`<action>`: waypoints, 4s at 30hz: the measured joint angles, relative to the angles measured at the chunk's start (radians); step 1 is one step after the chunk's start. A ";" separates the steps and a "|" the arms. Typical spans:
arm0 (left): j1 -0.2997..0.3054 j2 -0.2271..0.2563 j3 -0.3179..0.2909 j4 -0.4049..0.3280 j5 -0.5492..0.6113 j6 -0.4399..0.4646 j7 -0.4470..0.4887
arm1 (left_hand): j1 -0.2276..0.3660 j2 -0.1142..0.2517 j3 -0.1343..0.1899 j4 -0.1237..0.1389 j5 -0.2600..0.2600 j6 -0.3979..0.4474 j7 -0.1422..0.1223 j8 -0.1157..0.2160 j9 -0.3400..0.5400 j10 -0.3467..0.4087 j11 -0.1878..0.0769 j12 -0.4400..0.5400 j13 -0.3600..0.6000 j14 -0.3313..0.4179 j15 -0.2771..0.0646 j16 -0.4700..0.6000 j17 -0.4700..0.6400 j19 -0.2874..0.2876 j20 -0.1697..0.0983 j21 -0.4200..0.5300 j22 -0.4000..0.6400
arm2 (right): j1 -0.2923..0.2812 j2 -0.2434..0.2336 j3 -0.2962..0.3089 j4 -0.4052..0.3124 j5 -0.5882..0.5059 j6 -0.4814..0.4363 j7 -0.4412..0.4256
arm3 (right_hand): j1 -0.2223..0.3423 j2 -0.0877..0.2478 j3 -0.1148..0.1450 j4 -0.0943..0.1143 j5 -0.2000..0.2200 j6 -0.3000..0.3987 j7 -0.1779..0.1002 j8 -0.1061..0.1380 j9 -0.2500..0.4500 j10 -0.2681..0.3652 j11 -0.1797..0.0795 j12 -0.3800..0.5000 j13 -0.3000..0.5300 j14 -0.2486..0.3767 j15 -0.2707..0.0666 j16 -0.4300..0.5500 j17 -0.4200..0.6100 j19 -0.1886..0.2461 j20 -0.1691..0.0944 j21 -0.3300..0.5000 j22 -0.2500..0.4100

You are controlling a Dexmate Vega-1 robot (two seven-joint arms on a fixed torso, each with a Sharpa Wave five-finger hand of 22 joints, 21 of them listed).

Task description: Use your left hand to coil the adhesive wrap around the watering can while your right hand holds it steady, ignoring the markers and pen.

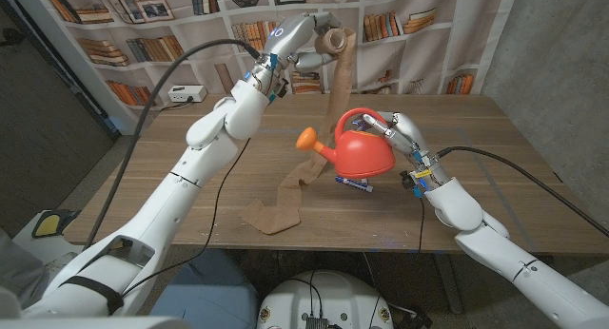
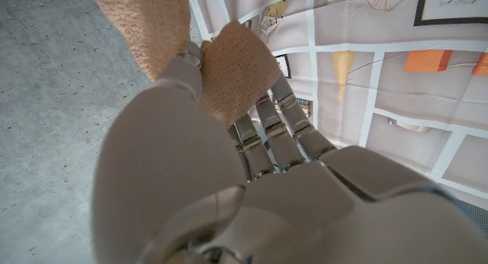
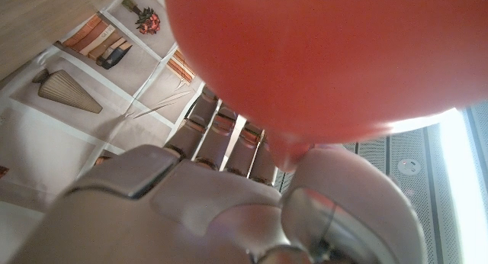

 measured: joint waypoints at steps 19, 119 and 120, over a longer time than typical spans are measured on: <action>0.029 0.023 -0.006 -0.037 -0.074 -0.091 0.023 | -0.004 0.004 0.000 0.000 0.000 0.000 0.000 -0.003 -0.001 0.000 0.000 0.004 -0.004 0.000 0.000 -0.002 0.000 0.000 0.000 0.011 -0.018 | 0.036 0.001 -0.031 -0.006 -0.037 -0.068 -0.032 | 0.000 0.000 0.003 -0.003 0.000 0.000 0.000 0.000 0.000 0.000 0.000 -0.004 0.002 0.000 0.000 -0.001 -0.001 0.000 0.000 0.006 -0.005; 0.203 0.021 -0.017 -0.161 -0.290 -0.262 0.165 | -0.001 0.002 0.000 0.000 -0.004 -0.004 0.004 0.010 0.000 0.000 0.000 0.008 -0.009 0.027 -0.005 -0.031 0.012 -0.032 -0.004 0.108 -0.127 | 0.076 0.044 0.028 0.065 0.026 -0.181 -0.035 | -0.004 0.004 -0.003 -0.008 0.000 0.002 -0.002 -0.004 0.005 0.002 0.002 -0.012 0.005 0.002 -0.002 -0.008 0.000 -0.006 0.005 0.025 -0.005; 0.204 0.022 -0.017 -0.163 -0.294 -0.262 0.163 | -0.003 0.003 0.000 0.000 -0.004 -0.004 0.004 0.010 0.000 0.000 0.000 0.008 -0.009 0.027 -0.005 -0.031 0.012 -0.032 -0.004 0.108 -0.129 | 0.076 0.044 0.030 0.065 0.027 -0.181 -0.035 | -0.004 0.004 -0.003 -0.008 0.000 0.002 -0.002 -0.004 0.005 0.002 0.002 -0.012 0.006 0.002 -0.002 -0.008 0.000 -0.009 0.002 0.025 -0.005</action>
